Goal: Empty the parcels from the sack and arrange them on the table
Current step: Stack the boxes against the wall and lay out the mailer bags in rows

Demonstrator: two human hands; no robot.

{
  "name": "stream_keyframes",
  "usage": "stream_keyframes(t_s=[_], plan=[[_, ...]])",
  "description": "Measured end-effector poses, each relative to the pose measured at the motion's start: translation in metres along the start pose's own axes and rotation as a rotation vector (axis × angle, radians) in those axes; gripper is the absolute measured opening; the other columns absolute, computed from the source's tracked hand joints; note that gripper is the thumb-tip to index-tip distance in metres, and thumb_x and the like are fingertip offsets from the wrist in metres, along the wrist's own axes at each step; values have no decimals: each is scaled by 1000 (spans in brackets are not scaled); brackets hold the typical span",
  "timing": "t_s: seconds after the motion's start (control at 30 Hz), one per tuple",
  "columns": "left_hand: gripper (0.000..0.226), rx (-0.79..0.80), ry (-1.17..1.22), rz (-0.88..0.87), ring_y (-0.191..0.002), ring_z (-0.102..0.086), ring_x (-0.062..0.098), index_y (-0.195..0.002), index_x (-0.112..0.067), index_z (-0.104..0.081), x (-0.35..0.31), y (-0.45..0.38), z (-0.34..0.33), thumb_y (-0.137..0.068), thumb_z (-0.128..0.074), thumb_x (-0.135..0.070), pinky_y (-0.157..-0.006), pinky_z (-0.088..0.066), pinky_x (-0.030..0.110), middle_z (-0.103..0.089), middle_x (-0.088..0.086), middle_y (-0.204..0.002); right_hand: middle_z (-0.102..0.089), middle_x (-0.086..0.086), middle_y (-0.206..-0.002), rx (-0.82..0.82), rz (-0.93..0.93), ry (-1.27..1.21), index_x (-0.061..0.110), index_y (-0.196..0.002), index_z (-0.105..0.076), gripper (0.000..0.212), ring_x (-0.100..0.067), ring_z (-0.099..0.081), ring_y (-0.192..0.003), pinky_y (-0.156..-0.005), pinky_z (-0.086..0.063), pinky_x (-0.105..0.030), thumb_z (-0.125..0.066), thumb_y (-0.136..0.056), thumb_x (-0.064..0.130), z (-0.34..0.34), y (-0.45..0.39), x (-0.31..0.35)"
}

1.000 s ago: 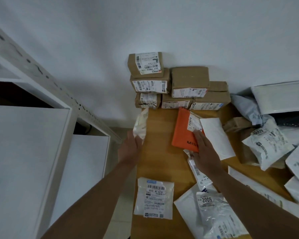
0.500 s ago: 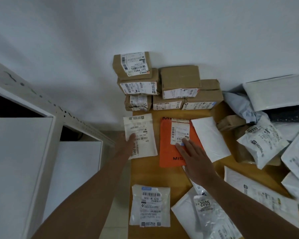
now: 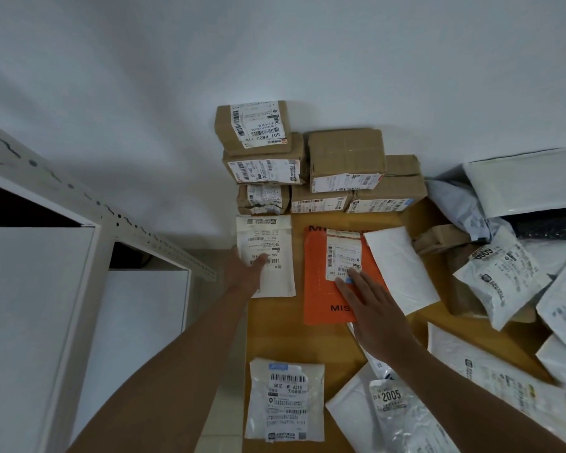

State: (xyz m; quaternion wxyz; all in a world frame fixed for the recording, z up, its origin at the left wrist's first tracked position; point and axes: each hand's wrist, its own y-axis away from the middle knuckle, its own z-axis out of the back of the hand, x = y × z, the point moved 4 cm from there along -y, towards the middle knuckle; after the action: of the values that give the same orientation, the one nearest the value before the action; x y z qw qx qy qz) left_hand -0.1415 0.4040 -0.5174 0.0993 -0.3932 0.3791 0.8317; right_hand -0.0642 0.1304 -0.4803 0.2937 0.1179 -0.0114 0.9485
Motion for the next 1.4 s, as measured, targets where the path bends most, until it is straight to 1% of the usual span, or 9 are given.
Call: stream_keyframes(t_s=[0.13, 0.27, 0.43, 0.7, 0.93, 1.13, 1.23, 1.33, 1.4], plan=[[62, -9, 15, 18, -107, -61, 19, -137, -15, -42, 2, 0, -1, -85, -73, -34, -80, -56, 37, -56, -1, -122, -44, -18, -149, -61, -12, 1, 18, -146, -36, 83, -41, -43, -135, -105, -40, -59, -78, -77, 39, 5, 1, 5], [85, 2, 84, 82, -111, -56, 18, -152, -13, -22, 2, 6, -1, -87, -73, -34, -82, -54, 36, -49, 1, -132, -40, -18, -151, -98, 48, 17, 18, -147, -34, 83, -40, -39, -138, -105, -38, -61, -76, -79, 36, 3, -4, 18], [59, 11, 42, 16, -92, -60, 14, -137, -16, -44, 2, 7, 3, -87, -73, -27, -64, -51, 25, -59, -1, -121, -32, -14, -156, -3, 35, 0, 23, -151, -27, 90, -42, -32, -142, -100, -42, -66, -78, -78, 35, -14, -21, 28], [52, 16, 36, 6, -101, -65, 21, -131, -19, -49, 0, 4, 2, -86, -73, -30, -84, -57, 45, -62, -1, -120, -31, -14, -157, 128, 12, 39, 28, -152, -30, 83, -45, -29, -142, -102, -36, -70, -71, -81, 40, -32, -44, 25], [54, 0, 12, 4, -107, -62, 21, -131, -19, -48, 3, 2, 3, -85, -73, -33, -89, -55, 47, -59, -2, -121, -28, -12, -158, 190, 1, 60, 30, -153, -26, 88, -47, -26, -142, -106, -30, -70, -71, -79, 49, -38, -47, 28], [30, -16, -24, 46, -87, -61, 15, -130, -13, -49, 12, 6, 8, -101, -50, -21, -53, -45, 22, -62, 2, -117, -34, -11, -156, 206, -35, 62, 30, -150, -33, 80, -48, -32, -139, -106, -32, -68, -73, -82, 42, -34, -38, 25], [29, -52, -37, 92, -79, -61, 16, -127, -10, -53, 24, 8, 22, -105, -36, -15, -55, -45, 24, -65, 10, -111, -32, -11, -157, 202, -58, 50, 30, -150, -33, 79, -48, -31, -140, -105, -34, -69, -72, -82, 40, -31, -34, 20], [36, -118, 23, 159, -88, -62, 28, -126, -12, -57, 30, 8, 37, -103, -30, -7, -69, -52, 34, -62, 14, -107, -31, -11, -157, 200, -64, 50, 30, -149, -33, 79, -48, -29, -141, -105, -33, -70, -72, -82, 40, -32, -31, 15], [37, -122, 36, 162, -79, -59, 21, -121, -16, -59, 33, 3, 35, -102, -29, -7, -65, -48, 29, -62, 10, -103, -31, -11, -157, 193, -59, 58, 30, -150, -33, 79, -48, -29, -141, -105, -31, -70, -72, -82, 41, -32, -32, 14]])
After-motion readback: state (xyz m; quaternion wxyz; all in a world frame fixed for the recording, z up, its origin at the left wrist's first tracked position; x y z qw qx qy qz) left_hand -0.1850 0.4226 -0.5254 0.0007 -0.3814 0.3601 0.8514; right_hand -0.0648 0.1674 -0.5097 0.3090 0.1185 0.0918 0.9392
